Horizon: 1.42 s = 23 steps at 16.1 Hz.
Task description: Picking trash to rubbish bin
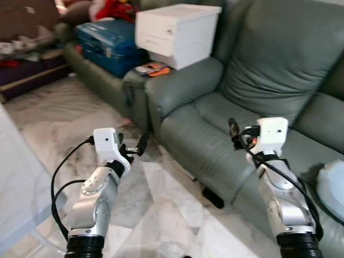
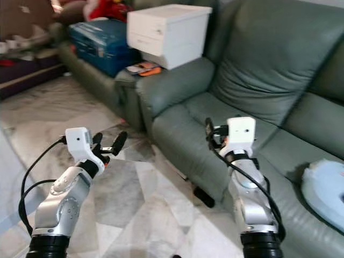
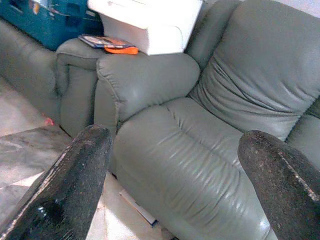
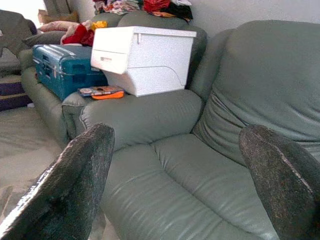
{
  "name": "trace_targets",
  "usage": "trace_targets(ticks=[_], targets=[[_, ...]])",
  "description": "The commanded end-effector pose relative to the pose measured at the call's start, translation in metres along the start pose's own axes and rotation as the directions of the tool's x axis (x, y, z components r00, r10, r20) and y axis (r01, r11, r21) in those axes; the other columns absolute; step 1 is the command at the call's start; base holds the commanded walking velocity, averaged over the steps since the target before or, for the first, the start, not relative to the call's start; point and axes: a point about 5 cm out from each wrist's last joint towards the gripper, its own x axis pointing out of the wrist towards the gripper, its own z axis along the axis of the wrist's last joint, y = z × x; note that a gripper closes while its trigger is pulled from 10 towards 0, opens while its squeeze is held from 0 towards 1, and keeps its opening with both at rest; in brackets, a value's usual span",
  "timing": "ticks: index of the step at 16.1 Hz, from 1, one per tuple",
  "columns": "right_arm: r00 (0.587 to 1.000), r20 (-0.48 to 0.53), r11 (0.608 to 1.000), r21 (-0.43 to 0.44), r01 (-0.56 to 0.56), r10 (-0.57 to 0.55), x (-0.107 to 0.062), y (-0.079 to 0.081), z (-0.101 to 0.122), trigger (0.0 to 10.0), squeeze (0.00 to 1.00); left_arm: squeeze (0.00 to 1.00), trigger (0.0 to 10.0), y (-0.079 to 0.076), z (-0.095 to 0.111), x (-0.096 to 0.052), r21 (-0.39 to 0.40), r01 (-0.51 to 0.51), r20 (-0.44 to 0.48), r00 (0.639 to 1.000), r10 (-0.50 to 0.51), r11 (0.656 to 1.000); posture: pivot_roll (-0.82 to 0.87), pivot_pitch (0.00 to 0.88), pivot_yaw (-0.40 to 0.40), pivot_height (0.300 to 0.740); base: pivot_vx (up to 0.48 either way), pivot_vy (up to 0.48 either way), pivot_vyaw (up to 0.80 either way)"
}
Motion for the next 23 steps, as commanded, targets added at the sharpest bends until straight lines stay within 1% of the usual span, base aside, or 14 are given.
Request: trace_targets(ticks=[1,11,15,21,23], targets=[[1.0,0.007,1.0,-0.001,0.005,-0.005,0.0009,-0.002,0.0027,10.0,0.0,0.0,10.0,-0.0001,0.0042,0.0008,0.004,0.002,0.013,1.0,-0.002,1.0,-0.03,0.011,0.026,0.74,0.0,0.0,-0.8],[1.0,0.003,1.0,-0.005,0.006,-0.006,0.0004,-0.0033,0.0025,10.0,0.0,0.0,10.0,0.0016,0.003,0.0009,-0.002,-0.015,0.01,1.0,0.015,1.0,-0.03,0.017,0.022,0.74,0.0,0.0,-0.77],[1.0,0.003,1.0,-0.01,-0.003,0.003,-0.0001,-0.0022,0.0021,10.0,0.0,0.0,10.0,0.0028,0.005,0.001,-0.021,-0.016,0.024,1.0,0.017,1.0,-0.04,0.017,0.022,0.74,0.068,0.0,0.0],[1.0,0.003,1.0,-0.012,0.001,-0.001,-0.0012,-0.0042,0.002,10.0,0.0,0.0,10.0,0.0034,0.0051,0.0012,-0.029,-0.017,0.026,0.999,0.018,0.999,-0.04,0.018,0.022,0.74,0.404,0.0,0.0],[1.0,0.002,1.0,-0.012,0.001,-0.001,-0.0028,-0.0049,0.0013,10.0,0.0,0.0,10.0,0.0033,0.0041,0.0016,-0.028,-0.023,0.02,1.0,0.023,0.999,-0.04,0.017,0.023,0.74,0.405,0.253,0.0]])
